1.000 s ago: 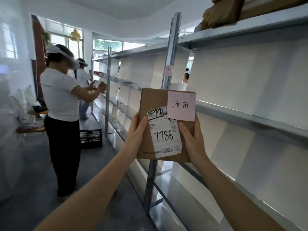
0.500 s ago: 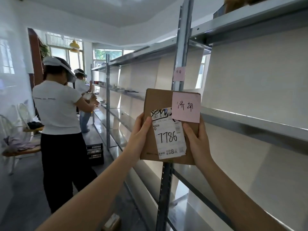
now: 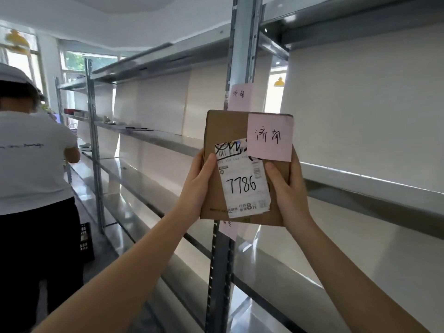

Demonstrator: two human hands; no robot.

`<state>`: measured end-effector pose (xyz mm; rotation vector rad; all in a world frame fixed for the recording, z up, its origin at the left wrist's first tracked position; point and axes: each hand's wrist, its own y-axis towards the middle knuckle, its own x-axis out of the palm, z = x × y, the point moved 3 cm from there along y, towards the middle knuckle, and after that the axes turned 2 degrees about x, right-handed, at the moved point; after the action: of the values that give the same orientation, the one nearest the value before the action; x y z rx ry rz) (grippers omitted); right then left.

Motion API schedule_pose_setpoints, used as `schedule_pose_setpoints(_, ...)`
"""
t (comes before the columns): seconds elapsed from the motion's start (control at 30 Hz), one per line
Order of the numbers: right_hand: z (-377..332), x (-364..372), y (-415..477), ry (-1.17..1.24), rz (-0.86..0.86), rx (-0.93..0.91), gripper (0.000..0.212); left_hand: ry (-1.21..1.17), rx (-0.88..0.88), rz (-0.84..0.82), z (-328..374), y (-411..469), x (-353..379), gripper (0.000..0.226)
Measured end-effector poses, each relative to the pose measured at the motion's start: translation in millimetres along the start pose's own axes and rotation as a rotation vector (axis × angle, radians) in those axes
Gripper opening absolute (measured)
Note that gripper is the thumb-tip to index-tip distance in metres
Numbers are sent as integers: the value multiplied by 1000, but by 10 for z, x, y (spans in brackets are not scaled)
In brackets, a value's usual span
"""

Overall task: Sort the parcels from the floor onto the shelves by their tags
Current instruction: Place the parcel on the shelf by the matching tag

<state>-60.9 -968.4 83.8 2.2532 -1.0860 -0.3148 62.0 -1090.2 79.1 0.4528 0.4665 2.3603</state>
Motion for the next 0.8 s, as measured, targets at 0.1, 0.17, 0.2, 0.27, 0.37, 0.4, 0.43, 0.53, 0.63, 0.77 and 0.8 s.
schedule_pose_setpoints(0.1,42,79,223,-41,95,-44,60,-38,-26,-105,-57,419,-5,33)
schedule_pose_setpoints(0.17,47,111,378,-97,167,-61,60,-57,-43,-166,-63,691,22,37)
schedule_pose_setpoints(0.2,48,118,450,-125,199,-64,60,-66,-53,-198,-69,818,41,36)
schedule_pose_setpoints(0.27,35,111,571,-179,261,-64,59,-80,-71,-263,-79,1035,105,33)
schedule_pose_setpoints(0.37,-35,28,708,-202,354,-33,57,-92,-116,-354,-77,1295,273,36)
schedule_pose_setpoints(0.4,-65,-21,755,-198,375,-18,56,-102,-136,-392,-71,1370,347,37)
schedule_pose_setpoints(0.43,-104,-78,808,-194,388,1,54,-119,-161,-431,-58,1436,429,36)
schedule_pose_setpoints(0.53,-218,-263,1034,-135,397,130,42,-155,-201,-530,-4,1631,688,30)
schedule_pose_setpoints(0.63,-207,-453,1333,-119,430,403,16,-173,-227,-566,-17,1834,946,33)
schedule_pose_setpoints(0.77,-28,-760,1620,-337,381,803,22,-143,-464,-551,-173,1978,1116,23)
schedule_pose_setpoints(0.8,11,-806,1652,-409,343,863,25,-119,-515,-537,-223,2007,1119,20)
